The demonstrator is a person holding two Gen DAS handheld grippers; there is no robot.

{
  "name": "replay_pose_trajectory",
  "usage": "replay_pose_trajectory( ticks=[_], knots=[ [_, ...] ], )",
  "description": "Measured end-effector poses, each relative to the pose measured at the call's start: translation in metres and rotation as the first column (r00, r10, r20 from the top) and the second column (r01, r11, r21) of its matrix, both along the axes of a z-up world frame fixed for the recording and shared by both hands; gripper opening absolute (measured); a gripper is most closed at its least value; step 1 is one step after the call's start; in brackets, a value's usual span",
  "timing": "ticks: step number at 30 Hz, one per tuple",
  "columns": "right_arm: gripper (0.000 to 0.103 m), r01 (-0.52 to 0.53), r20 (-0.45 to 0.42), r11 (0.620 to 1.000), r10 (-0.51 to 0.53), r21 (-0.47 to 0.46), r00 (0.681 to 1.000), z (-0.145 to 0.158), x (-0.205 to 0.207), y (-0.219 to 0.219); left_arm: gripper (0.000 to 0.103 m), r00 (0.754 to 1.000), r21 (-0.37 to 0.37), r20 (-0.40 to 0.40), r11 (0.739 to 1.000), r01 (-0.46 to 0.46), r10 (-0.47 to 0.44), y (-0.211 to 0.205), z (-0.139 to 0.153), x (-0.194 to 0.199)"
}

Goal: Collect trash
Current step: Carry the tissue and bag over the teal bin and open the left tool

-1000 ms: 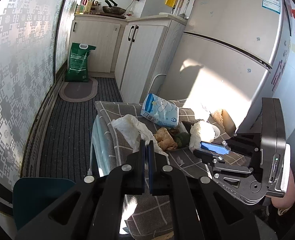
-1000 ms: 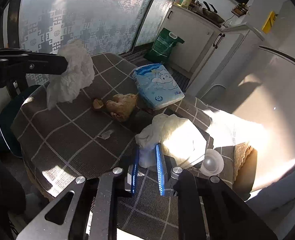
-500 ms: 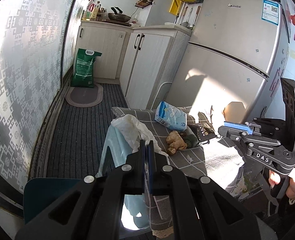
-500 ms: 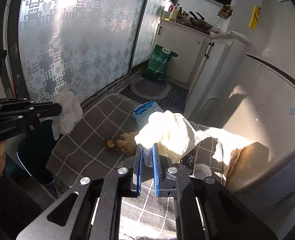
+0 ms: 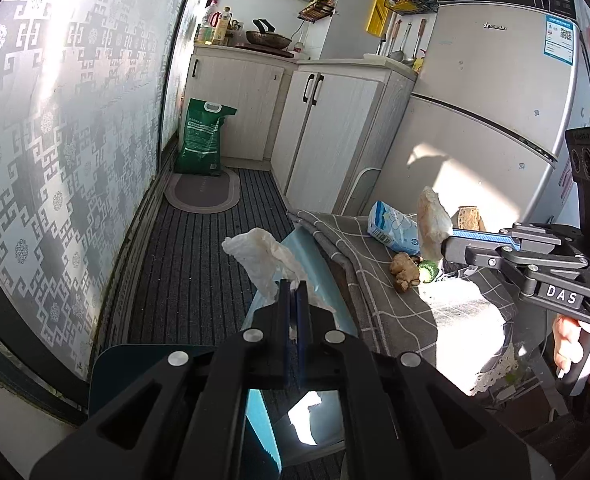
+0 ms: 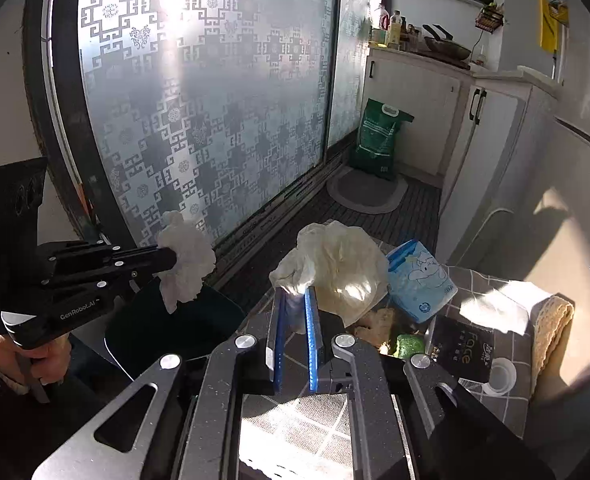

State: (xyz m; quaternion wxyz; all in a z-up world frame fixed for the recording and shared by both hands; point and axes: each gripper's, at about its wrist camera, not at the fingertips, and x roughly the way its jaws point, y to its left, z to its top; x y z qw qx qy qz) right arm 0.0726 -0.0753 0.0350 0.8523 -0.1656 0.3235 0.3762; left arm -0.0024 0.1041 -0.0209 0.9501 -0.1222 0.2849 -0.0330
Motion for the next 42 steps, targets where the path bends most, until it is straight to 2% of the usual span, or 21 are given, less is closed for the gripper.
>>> replay_pose_trajectory(
  ticks=[9,16,24,30,42],
  knots=[
    [0.009,-0.114,-0.091,0.992,0.118,0.048,0.989,-0.010,-0.018,0.054,0.004,0.995,0.026,-0.078,0.998,-0.059,0.061,0.031,-0.027,-0.012],
    [0.009,-0.182,-0.135,0.983,0.185,0.037,0.973,-0.020,-0.030,0.092,0.004,0.982,0.045,-0.160,0.995,-0.092,0.098,0.056,-0.059,-0.022],
    [0.009,-0.196,-0.224,0.981,0.191,0.000,0.956,-0.045,-0.026,0.116,0.004,0.954,0.084,-0.277,0.992,-0.097,0.116,0.066,-0.104,-0.022],
    [0.009,-0.201,-0.264,0.979,0.182,-0.045,0.947,-0.065,-0.026,0.133,0.004,0.925,0.078,-0.366,0.994,-0.076,0.099,0.066,-0.137,-0.018],
    [0.009,-0.197,-0.340,0.978,0.164,-0.064,0.926,-0.088,-0.020,0.152,0.004,0.871,0.075,-0.477,0.993,-0.088,0.113,0.082,-0.177,-0.022]
  ],
)
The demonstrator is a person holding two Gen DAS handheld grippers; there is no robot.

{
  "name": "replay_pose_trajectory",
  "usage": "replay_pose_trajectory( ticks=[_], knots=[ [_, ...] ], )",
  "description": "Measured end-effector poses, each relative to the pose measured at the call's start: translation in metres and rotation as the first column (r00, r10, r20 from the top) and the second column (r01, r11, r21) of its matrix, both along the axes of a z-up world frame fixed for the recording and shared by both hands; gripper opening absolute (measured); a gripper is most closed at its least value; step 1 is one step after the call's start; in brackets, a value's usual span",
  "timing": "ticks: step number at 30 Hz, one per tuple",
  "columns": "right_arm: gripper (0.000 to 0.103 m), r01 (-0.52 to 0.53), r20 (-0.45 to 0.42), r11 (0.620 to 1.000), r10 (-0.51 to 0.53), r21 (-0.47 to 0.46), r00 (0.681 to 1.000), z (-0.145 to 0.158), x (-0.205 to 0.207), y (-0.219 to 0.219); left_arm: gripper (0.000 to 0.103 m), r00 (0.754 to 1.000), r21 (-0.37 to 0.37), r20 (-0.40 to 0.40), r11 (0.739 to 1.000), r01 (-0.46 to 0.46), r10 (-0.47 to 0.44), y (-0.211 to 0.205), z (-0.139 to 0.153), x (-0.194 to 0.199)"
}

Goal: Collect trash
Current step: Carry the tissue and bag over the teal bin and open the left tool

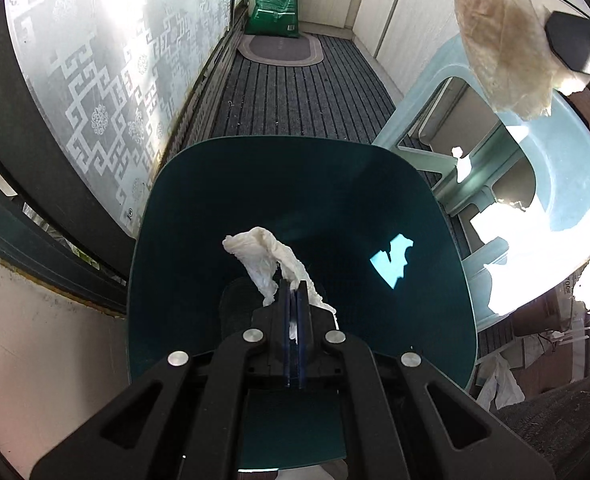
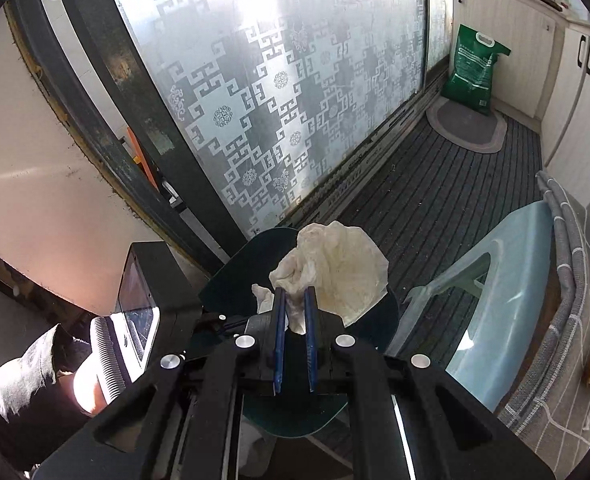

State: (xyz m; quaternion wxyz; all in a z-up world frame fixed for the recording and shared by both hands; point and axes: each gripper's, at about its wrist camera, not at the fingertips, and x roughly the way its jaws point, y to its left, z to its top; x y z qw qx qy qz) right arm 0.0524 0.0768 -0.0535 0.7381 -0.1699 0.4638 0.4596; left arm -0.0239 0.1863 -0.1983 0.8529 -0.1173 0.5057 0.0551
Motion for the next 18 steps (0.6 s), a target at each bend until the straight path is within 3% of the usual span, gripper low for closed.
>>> replay_pose_trajectory(
  ticks=[10,15,18],
  knots=[
    [0.009,-0.024,-0.055,0.995,0.019,-0.097,0.998,-0.036,0.000,0.016,0.009,0.999,-0.026,-0.042,1.000,0.007,-0.008,0.005,-0.015,0.000],
    [0.010,-0.020,-0.073,0.993,0.011,-0.116,0.997,-0.045,0.001,0.016,0.035,1.000,-0.020,-0.020,1.000,-0.005,0.004,0.006,-0.010,-0.002],
    [0.010,-0.016,-0.081,0.991,0.005,-0.131,0.997,-0.052,0.004,0.018,0.036,1.000,-0.010,-0.002,1.000,-0.010,0.010,0.007,-0.004,-0.003]
  ],
)
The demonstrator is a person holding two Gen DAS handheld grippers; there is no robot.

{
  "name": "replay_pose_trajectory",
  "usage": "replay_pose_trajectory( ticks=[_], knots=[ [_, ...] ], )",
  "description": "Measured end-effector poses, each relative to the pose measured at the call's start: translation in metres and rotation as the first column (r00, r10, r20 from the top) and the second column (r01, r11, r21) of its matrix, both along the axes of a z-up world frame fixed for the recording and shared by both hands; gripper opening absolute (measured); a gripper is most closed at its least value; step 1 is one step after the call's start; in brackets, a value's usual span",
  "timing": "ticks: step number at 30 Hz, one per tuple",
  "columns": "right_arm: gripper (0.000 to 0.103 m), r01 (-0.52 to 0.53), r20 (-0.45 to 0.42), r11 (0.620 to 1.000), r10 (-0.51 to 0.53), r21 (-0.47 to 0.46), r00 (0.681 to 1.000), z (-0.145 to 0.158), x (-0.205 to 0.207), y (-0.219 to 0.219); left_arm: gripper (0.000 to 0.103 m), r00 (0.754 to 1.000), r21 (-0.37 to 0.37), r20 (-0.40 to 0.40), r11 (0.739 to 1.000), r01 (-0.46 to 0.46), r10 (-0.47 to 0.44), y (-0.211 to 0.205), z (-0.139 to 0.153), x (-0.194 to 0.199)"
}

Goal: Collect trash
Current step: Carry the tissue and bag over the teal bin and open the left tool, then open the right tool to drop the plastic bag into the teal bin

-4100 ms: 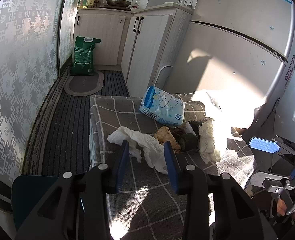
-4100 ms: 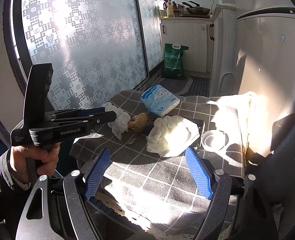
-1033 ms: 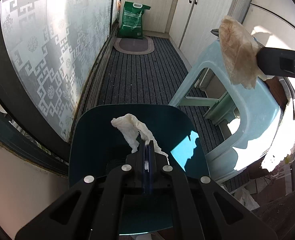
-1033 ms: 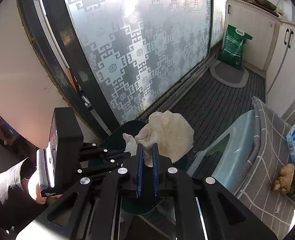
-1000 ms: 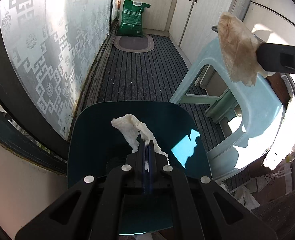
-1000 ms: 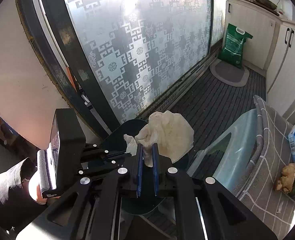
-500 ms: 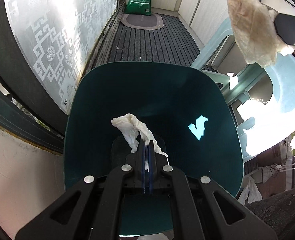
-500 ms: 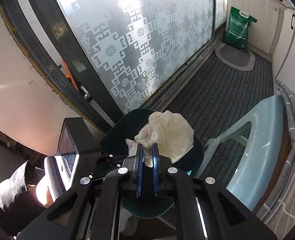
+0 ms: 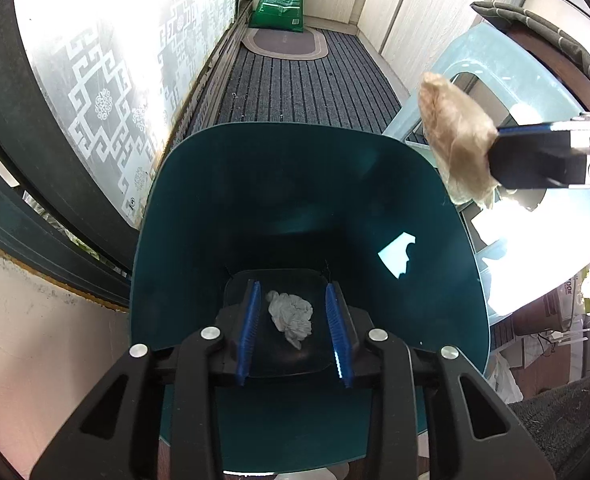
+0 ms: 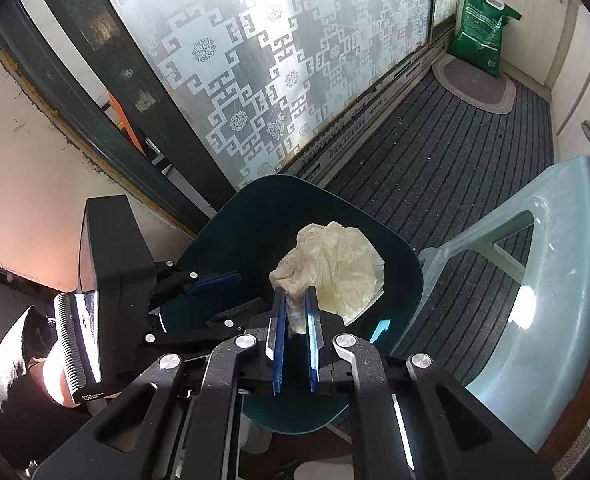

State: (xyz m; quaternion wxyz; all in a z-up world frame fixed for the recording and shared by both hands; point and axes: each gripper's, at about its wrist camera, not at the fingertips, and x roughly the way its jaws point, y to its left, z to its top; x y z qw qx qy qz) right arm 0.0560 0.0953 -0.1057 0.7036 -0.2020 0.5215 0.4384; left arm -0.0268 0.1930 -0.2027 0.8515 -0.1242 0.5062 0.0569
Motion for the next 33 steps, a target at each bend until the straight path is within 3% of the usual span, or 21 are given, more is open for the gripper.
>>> replay_pose_trajectory(
  ticks=[7,14,31,33],
  knots=[
    [0.010,0.005,-0.005,1.000,-0.005,-0.027,1.000,-0.014,0.002,-0.004,0.036,0.996,0.055,0.091,0.998,-0.003,-0.002,-0.001,0.026,-0.007],
    [0.010,0.004,-0.008,0.999,-0.004,-0.037,1.000,-0.023,0.005,-0.009,0.032,0.968,0.094,0.250,0.995,-0.023,-0.002,-0.006,0.074,-0.019],
    [0.011,-0.079,-0.071,0.988,0.070,-0.135,0.995,-0.070,-0.011,0.008,0.026,0.859,0.098,0.512,0.993,-0.066,0.007,-0.017,0.159,-0.058],
    [0.019,-0.081,-0.076,0.987,0.071,-0.142,0.995,-0.075,-0.012,0.007,0.026,0.849,0.095,0.529,0.993,-0.067,0.006,-0.019,0.165,-0.061]
  ],
)
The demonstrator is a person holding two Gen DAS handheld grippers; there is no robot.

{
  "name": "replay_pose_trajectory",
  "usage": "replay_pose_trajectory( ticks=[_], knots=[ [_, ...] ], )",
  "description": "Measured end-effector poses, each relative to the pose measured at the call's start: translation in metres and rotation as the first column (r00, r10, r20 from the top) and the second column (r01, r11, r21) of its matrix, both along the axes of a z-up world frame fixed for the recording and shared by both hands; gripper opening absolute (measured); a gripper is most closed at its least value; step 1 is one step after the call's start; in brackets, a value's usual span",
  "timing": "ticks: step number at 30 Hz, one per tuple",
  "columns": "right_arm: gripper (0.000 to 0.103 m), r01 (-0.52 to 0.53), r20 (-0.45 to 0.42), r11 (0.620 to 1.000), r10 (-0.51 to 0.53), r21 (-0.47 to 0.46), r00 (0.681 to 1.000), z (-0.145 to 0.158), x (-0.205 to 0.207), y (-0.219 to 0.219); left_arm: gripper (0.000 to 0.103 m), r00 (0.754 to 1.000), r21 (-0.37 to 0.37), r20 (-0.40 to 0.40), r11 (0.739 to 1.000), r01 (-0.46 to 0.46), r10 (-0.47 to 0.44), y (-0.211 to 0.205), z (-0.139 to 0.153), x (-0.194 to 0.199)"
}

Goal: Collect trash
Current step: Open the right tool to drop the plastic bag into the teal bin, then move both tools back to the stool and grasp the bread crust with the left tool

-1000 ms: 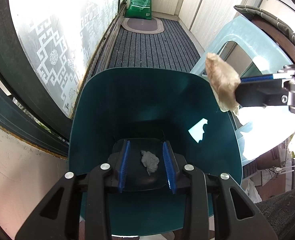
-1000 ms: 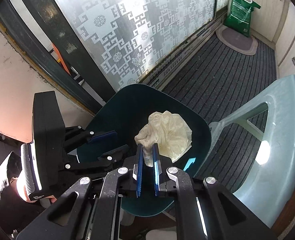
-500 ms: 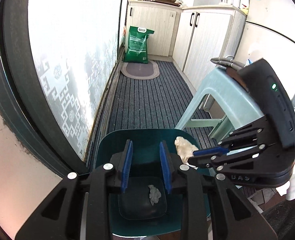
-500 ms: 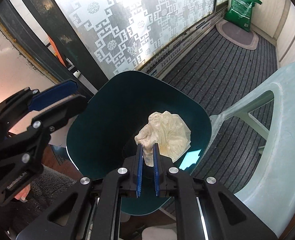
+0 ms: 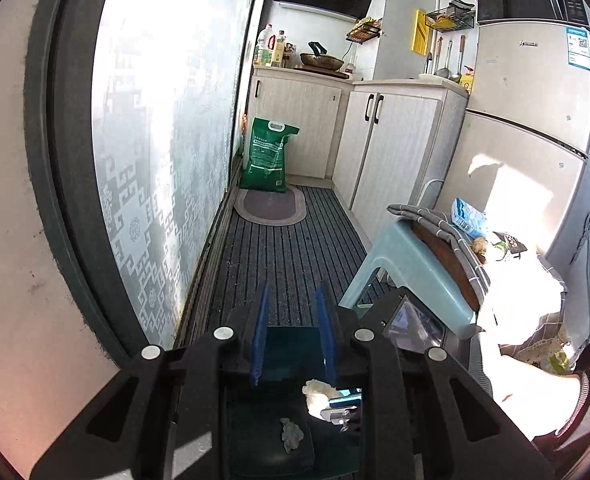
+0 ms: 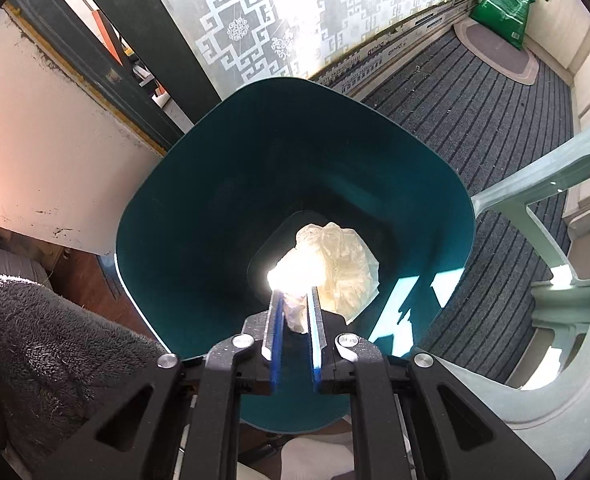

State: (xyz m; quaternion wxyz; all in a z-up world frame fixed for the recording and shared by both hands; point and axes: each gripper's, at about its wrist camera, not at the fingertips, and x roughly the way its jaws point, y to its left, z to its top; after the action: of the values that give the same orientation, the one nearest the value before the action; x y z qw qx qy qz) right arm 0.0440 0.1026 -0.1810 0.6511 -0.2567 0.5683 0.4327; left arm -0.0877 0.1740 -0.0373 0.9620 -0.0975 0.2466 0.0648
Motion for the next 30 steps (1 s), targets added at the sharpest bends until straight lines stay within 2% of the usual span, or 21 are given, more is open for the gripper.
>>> replay_pose_trajectory(
  ticks=[3,14,26,30],
  knots=[
    [0.029,-0.005,-0.001,1.000,0.005,-0.010,1.000,-0.004,-0.003,-0.001,0.026,1.000,-0.007,0.024,1.000,-0.001,0.001,0.000,0.007,-0.005],
    [0.030,-0.020,0.021,0.996,0.019,0.081,1.000,0.026,-0.011,-0.008,0.025,0.999,-0.031,0.048,1.000,0.001,0.001,-0.003,0.019,-0.001],
    [0.030,-0.001,0.136,0.960,-0.038,0.280,0.990,0.112,-0.007,-0.036,0.025,0.996,-0.023,0.085,1.000,0.009,-0.007,-0.017,0.030,0.005],
    [0.030,-0.021,0.227,0.940,-0.061,0.341,0.972,0.146,-0.006,-0.055,0.025,0.994,0.006,0.105,1.000,0.000,-0.001,-0.018,0.037,0.007]
  ],
)
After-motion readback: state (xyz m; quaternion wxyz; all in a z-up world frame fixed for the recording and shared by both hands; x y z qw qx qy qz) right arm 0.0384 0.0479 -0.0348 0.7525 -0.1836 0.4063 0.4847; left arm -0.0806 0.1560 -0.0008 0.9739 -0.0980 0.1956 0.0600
